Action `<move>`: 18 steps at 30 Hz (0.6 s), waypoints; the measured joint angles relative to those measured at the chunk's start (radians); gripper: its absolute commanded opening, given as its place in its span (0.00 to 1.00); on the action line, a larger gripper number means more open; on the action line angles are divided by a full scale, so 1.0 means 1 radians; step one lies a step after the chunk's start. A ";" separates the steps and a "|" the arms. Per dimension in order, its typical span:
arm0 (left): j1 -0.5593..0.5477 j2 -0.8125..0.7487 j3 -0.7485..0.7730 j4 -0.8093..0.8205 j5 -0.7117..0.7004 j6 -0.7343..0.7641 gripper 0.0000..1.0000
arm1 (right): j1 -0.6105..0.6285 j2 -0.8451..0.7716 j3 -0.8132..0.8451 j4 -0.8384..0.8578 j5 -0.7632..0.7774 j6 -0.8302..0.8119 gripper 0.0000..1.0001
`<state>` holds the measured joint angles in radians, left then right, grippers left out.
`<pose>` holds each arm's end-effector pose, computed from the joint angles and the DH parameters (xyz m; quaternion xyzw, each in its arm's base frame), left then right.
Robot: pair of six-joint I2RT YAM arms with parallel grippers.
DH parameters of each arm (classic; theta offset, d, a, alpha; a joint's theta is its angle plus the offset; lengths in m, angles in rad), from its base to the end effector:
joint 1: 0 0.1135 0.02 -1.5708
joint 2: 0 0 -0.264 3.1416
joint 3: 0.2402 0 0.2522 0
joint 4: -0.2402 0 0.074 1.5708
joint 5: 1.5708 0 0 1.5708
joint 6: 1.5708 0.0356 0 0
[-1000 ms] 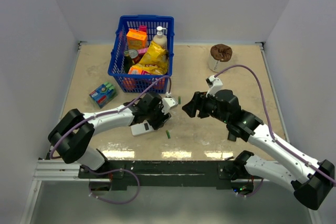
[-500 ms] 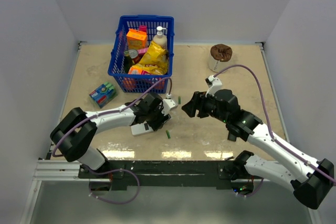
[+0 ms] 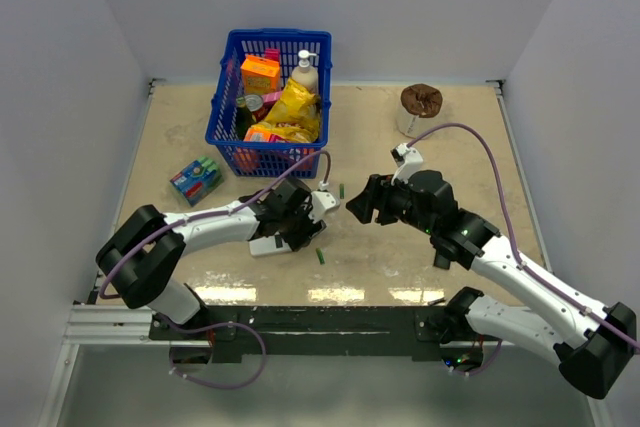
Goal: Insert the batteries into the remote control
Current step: Load the battery cover into the remote control.
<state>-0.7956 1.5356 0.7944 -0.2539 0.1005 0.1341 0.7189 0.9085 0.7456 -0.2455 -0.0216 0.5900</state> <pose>0.2014 -0.2107 0.1644 0.4421 0.8496 -0.1376 0.2525 0.1573 0.1387 0.2976 -0.0597 0.8336 0.3413 0.4301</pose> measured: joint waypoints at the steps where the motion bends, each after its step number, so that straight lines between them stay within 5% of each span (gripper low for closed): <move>1: 0.000 0.000 0.000 -0.002 0.000 0.005 0.30 | 0.000 0.000 0.000 0.001 0.000 0.000 0.67; 18: -0.005 0.000 0.006 -0.027 0.026 0.045 0.51 | 0.000 0.000 0.000 0.008 -0.019 0.000 0.68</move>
<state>-0.8001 1.5356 0.8009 -0.2813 0.1268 0.1795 0.7185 0.9085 0.7452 -0.2375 -0.0406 0.5900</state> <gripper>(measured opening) 0.574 0.673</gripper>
